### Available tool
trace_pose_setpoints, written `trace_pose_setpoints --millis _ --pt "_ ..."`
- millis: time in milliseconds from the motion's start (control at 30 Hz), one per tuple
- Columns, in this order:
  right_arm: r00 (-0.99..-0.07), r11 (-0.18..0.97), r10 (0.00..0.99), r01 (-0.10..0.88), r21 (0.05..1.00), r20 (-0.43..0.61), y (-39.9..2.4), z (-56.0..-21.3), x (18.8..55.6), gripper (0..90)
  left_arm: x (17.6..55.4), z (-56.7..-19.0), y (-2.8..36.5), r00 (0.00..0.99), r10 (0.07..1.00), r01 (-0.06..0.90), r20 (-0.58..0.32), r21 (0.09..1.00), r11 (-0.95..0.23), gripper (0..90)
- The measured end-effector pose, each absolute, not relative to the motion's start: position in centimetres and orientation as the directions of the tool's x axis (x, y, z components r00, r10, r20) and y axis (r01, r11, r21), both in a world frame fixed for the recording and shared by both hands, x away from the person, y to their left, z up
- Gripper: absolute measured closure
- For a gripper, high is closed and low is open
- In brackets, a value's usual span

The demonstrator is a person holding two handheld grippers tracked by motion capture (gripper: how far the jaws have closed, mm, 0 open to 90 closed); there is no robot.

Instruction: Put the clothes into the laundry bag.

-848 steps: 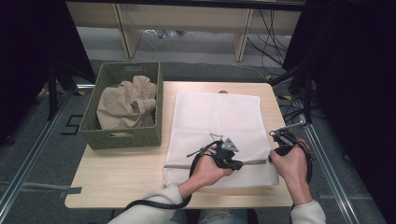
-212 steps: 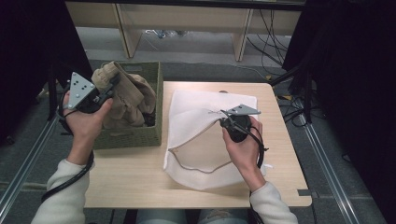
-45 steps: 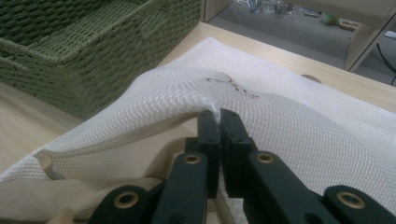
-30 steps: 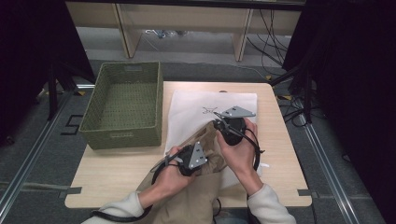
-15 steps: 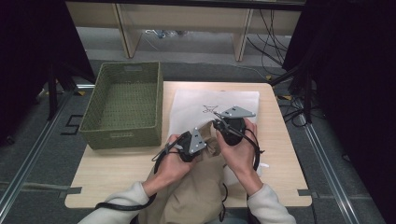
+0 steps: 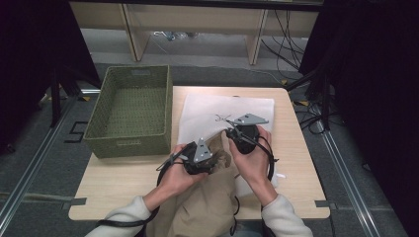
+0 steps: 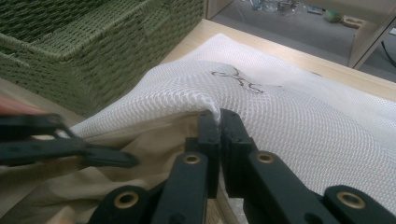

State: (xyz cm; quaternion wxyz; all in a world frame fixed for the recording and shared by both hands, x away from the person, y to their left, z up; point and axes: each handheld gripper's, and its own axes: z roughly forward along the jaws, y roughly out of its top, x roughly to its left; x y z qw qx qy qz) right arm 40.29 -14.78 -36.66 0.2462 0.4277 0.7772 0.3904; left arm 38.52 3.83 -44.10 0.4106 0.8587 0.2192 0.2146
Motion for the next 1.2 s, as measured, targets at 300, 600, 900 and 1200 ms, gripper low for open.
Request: trace_pose_setpoints --millis 300,600,900,1200 --pt "-0.505 0.325 0.862 0.480 0.815 -0.046 -14.9 -36.5 40.3 88.8 35.6 -42.1 7.7 0.810 0.559 0.224 0.178 0.787 -0.575 33.9" --pt "-0.501 0.319 0.864 0.478 0.819 -0.045 -14.9 -36.5 40.3 88.7 35.1 -44.6 8.7 0.774 0.601 0.306 0.198 0.715 -0.629 29.9" --pt "-0.496 0.315 0.867 0.486 0.815 -0.040 -15.0 -36.3 40.2 88.7 35.2 -43.6 10.2 0.719 0.654 0.338 0.234 0.704 -0.624 28.4" --pt "-0.509 0.328 0.860 0.480 0.814 -0.047 -15.1 -36.3 40.3 88.7 35.9 -46.1 9.6 0.722 0.667 0.437 0.183 0.628 -0.645 47.3"
